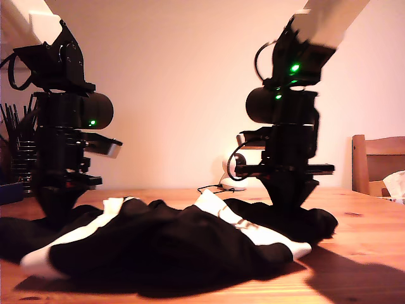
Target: Fold the shorts in front of you. After folding it, place it to the right side.
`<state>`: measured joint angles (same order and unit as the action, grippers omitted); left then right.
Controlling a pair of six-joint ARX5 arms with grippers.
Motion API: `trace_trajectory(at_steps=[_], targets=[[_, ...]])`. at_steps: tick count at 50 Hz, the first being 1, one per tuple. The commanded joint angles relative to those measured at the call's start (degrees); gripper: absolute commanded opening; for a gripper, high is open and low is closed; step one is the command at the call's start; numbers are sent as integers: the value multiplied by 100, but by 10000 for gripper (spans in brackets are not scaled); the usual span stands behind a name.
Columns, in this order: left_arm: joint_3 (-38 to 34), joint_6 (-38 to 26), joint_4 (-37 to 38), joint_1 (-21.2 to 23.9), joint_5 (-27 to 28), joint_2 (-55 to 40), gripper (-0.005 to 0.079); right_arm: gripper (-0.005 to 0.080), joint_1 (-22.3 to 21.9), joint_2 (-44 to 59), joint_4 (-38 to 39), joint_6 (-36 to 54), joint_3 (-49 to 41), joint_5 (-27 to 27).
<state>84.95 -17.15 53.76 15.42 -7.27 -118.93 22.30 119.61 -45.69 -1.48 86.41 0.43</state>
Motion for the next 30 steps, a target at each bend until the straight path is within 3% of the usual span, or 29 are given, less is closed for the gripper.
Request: trace_trajectory(at_steps=[1, 15, 21, 30], targets=[[-647, 66, 348, -35, -79, -570, -19, -13, -17, 74, -35, -48, -721, 61], [-1886, 317, 13, 90, -249, 94, -19, -13, -17, -1078, 730, -315, -2267, -11], [-2356, 378, -271, 116, -247, 483, -19, -13, 9, -1403, 807, -354, -2531, -48], [-2444, 378, -264, 149, -269, 1143, -19, -13, 20, -1801, 787, -367, -2564, -63]])
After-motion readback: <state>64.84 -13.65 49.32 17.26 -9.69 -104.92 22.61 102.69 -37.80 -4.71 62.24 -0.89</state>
